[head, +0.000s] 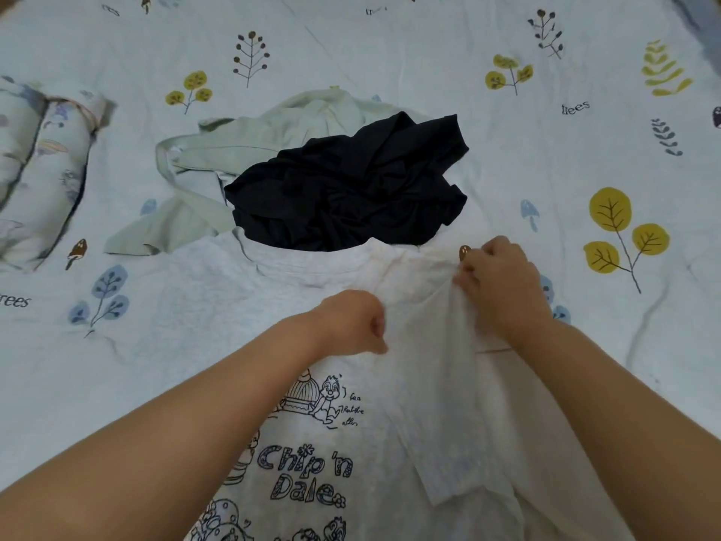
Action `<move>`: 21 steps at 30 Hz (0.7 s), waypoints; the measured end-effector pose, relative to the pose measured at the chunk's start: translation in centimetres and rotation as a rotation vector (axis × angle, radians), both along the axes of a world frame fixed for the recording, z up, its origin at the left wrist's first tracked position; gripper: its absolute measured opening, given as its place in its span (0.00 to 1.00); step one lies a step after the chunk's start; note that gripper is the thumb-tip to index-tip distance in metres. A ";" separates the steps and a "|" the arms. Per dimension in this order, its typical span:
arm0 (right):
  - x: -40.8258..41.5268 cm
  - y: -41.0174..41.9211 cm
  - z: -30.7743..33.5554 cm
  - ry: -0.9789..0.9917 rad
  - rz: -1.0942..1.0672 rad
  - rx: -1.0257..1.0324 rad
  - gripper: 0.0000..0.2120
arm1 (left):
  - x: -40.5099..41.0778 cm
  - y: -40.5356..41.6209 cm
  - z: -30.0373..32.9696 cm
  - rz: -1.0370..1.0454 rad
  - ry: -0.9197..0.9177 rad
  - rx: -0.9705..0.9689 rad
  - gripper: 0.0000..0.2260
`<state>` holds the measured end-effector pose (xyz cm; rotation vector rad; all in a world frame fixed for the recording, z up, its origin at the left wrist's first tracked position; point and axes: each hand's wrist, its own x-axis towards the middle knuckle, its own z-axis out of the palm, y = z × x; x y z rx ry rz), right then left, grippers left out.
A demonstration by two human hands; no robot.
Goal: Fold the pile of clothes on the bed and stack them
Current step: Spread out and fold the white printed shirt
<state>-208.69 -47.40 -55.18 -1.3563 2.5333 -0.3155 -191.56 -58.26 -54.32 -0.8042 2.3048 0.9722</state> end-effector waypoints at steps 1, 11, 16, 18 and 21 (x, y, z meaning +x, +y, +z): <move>-0.5 -0.2 0.1 0.027 -0.027 0.014 0.11 | 0.2 -0.1 -0.1 0.044 0.016 0.020 0.13; 7.0 2.0 -0.9 0.185 -0.093 -0.262 0.22 | 1.5 4.5 -2.3 -0.006 0.337 -0.761 0.23; 8.1 4.5 -5.4 0.204 0.114 0.057 0.30 | 2.6 4.7 -5.1 -0.167 0.151 -0.620 0.29; 7.6 4.5 -5.8 0.193 0.119 0.106 0.32 | 2.4 4.5 -5.2 -0.200 0.101 -0.576 0.29; 7.6 4.3 -5.7 0.171 0.119 0.146 0.33 | 1.9 4.6 -4.1 -0.207 0.073 -0.509 0.30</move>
